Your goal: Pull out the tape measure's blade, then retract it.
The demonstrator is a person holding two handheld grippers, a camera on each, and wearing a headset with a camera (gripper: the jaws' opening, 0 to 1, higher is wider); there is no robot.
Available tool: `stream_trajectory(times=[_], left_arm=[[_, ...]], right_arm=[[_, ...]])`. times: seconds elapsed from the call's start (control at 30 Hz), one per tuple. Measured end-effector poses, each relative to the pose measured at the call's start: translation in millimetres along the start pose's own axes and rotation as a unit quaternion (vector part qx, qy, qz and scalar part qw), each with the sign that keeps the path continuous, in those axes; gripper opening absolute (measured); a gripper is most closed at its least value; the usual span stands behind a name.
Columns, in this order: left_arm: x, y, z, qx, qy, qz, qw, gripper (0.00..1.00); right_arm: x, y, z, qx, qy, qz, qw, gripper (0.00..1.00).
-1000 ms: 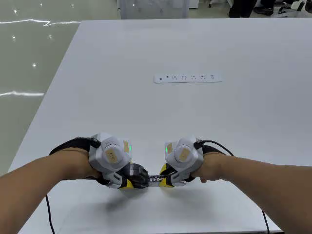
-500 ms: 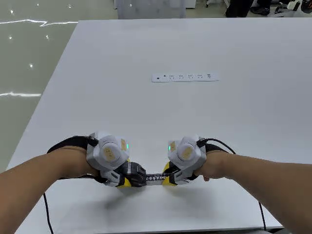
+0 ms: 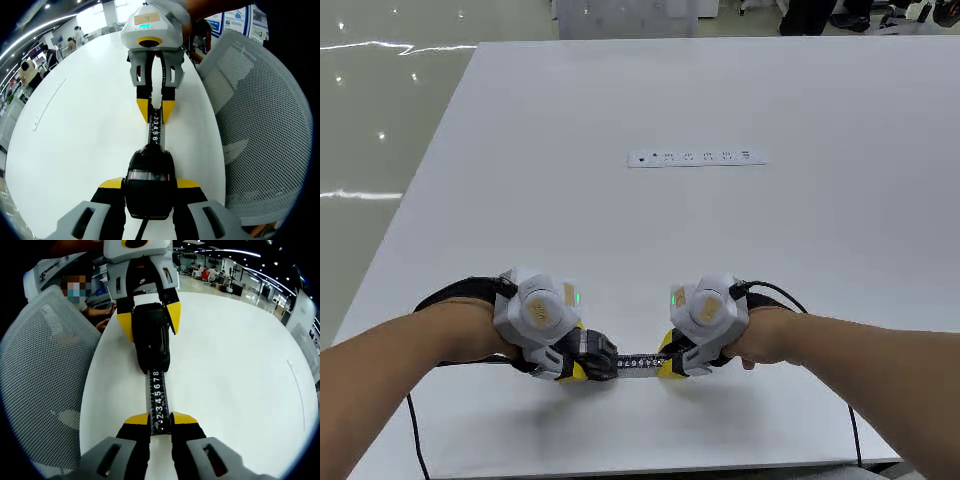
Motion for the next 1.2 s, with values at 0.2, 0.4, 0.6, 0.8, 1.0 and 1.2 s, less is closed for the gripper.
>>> stream_trajectory(times=[0.2, 0.4, 0.6, 0.8, 1.0, 1.2], left_arm=[[0.0, 0.3, 0.0, -0.001, -0.001, 0.001, 1.0, 0.33], [-0.6, 0.4, -0.1, -0.001, -0.001, 0.002, 1.0, 0.33], [-0.7, 0.5, 0.0, -0.001, 0.0, 0.003, 1.0, 0.33], [-0.9, 0.2, -0.8, -0.003, 0.001, 0.003, 1.0, 0.33], [-1.1, -0.5, -1.4, -0.003, 0.001, 0.003, 1.0, 0.33], [-1.0, -1.2, -1.6, -0.006, 0.003, 0.004, 1.0, 0.33]], right_arm=[[2.8, 0.8, 0.7, 0.002, -0.002, -0.001, 1.0, 0.13], [6.9, 2.6, 0.9, 0.002, -0.005, -0.001, 1.0, 0.13], [8.6, 4.0, 1.5, 0.003, -0.002, -0.001, 1.0, 0.13], [15.0, 6.9, 0.9, 0.003, -0.004, 0.001, 1.0, 0.13], [23.5, 11.2, 0.2, 0.004, -0.01, -0.001, 0.9999, 0.13], [27.2, 12.9, 0.8, 0.004, -0.011, -0.002, 0.9999, 0.13]])
Point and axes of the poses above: the centre of the closed fingertips' face, and the gripper's own axes: y roughly backward along the fingers, z roughly to its left, x roughly out of its underside, the point moved 4 cm from there along y, roughly backward along the fingers, and after that the axes turned 10 degrees about z, right-handed, at the moved point
